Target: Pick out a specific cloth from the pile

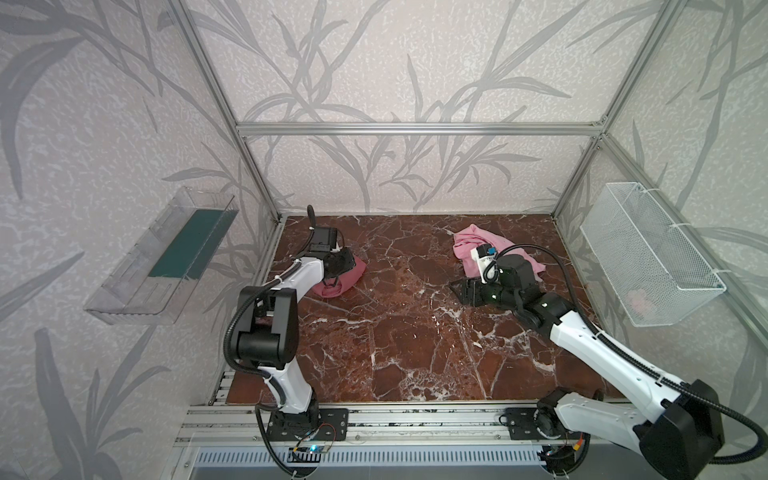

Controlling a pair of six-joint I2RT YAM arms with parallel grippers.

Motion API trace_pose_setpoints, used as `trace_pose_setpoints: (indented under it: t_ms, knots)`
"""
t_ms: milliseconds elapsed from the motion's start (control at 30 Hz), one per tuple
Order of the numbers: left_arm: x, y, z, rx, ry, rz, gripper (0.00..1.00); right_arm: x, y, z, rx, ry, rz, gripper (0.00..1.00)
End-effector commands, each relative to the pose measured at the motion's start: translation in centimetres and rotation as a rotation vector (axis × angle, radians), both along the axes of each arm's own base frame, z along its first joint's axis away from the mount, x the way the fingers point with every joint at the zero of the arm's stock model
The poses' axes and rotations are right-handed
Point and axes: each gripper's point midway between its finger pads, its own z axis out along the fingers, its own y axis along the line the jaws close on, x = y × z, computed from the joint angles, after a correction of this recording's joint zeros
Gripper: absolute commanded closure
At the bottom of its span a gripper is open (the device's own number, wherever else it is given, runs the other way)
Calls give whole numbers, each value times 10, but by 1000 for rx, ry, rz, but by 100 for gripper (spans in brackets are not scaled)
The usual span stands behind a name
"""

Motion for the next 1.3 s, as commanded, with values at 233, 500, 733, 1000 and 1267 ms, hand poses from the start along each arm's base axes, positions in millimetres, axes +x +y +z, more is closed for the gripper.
trace_pose_setpoints:
  t_ms: [233, 500, 733, 1000, 1267]
  knots:
    - [-51, -24, 83, 182, -229, -68, 80, 8, -44, 37, -27, -134, -101, 29]
    - [-76, 10, 82, 341, -266, 8, 63, 11, -74, 33, -43, -153, -192, 29]
    - [-91, 38, 73, 466, -255, 75, 52, 15, -96, 25, -78, -172, -269, 29]
    - [-93, 64, 63, 519, -227, 142, 29, 24, -125, 10, -189, -213, -386, 28]
    - [-94, 101, 53, 596, -311, 254, 25, 31, -163, -14, -357, -359, -528, 27]
